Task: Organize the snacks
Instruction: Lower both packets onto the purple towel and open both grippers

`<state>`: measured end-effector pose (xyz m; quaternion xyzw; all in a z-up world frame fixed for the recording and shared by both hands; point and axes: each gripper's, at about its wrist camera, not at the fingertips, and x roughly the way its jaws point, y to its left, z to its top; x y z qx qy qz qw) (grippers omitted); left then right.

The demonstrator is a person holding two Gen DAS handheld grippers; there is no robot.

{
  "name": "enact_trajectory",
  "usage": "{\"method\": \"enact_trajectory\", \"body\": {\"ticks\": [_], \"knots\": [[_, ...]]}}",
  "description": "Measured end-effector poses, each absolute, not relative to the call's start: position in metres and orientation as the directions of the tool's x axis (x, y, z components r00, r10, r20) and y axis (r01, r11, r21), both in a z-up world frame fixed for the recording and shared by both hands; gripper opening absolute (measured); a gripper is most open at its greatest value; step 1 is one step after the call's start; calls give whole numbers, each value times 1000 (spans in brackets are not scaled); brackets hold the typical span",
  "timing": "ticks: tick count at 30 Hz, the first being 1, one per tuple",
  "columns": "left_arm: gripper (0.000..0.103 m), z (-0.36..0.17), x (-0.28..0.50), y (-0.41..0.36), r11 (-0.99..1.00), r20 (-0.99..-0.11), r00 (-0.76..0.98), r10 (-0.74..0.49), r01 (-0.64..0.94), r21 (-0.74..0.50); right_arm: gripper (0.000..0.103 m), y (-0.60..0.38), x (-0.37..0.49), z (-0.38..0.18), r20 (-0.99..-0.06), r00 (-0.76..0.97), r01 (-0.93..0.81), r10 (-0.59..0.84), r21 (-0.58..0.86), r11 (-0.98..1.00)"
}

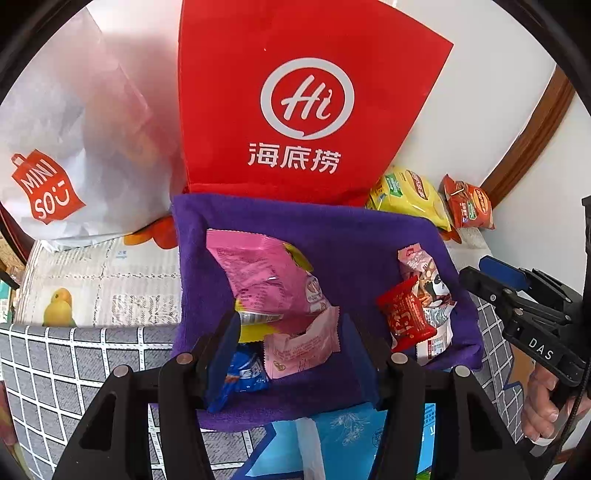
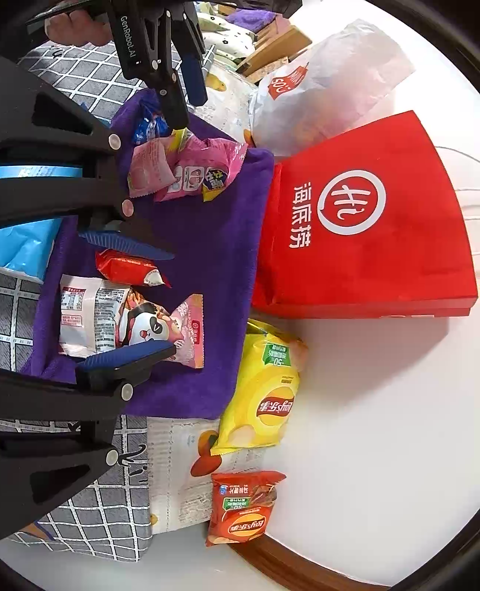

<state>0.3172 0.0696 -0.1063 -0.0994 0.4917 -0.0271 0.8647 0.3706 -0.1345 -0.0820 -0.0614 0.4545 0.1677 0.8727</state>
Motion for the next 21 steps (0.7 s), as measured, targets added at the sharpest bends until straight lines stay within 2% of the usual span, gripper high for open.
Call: {"method": "enact_trajectory", "body": {"ticks": [14, 21], "knots": [[55, -94, 311, 68, 982, -827, 546, -135, -35, -183, 48, -136, 358, -63, -763, 604, -341, 230, 13, 940], [55, -88, 306, 65, 987, -808, 576, -124, -14, -161, 51, -138, 354, -62, -742, 612, -345, 274, 61, 937]]}}
